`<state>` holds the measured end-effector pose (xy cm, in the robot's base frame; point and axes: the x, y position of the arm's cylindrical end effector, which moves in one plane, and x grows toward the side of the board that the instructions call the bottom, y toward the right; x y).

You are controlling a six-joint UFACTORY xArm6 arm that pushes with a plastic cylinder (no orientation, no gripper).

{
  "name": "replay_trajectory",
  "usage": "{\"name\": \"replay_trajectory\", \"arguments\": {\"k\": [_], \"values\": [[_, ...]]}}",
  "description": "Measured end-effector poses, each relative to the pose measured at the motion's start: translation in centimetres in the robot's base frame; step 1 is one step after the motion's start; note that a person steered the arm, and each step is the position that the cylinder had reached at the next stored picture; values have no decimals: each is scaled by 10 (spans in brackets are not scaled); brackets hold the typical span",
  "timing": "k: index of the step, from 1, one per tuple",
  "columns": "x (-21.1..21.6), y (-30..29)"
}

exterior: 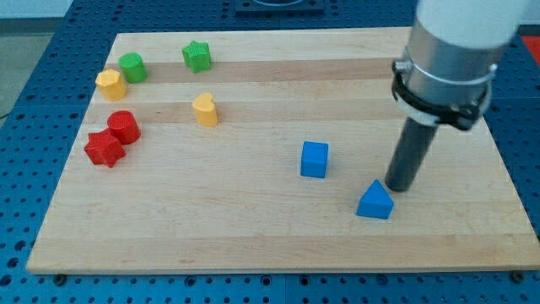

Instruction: Move the red circle and red star slightly down

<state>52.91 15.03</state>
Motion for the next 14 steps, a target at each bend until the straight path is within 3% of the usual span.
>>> {"name": "replay_trajectory", "arguments": {"k": [2,3,4,5,6,7,9,10,14], "values": [[15,-43],[-30,-45],[-122,-23],[-118,-74],[-83,-82],[-81,-98],[-178,-173],[-206,-197],[-228,-216]]}}
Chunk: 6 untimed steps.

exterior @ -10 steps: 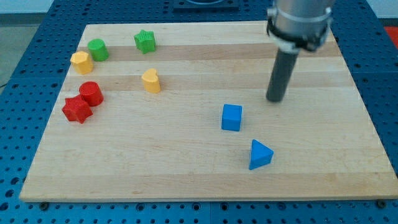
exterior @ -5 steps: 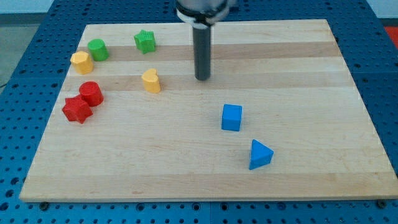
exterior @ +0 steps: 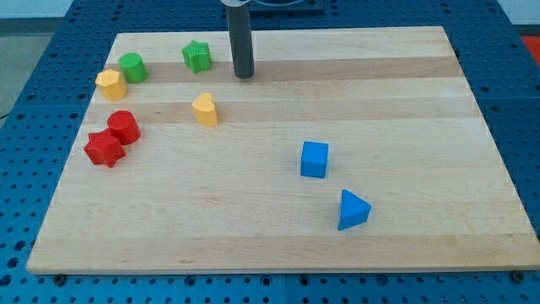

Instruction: Move the red circle and red star slightly down

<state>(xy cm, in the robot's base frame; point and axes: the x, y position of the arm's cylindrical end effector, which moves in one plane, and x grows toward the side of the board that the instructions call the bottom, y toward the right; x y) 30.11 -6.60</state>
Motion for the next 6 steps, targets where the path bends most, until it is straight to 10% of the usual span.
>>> {"name": "replay_trajectory", "arguments": {"k": [6], "values": [[102,-157]]}}
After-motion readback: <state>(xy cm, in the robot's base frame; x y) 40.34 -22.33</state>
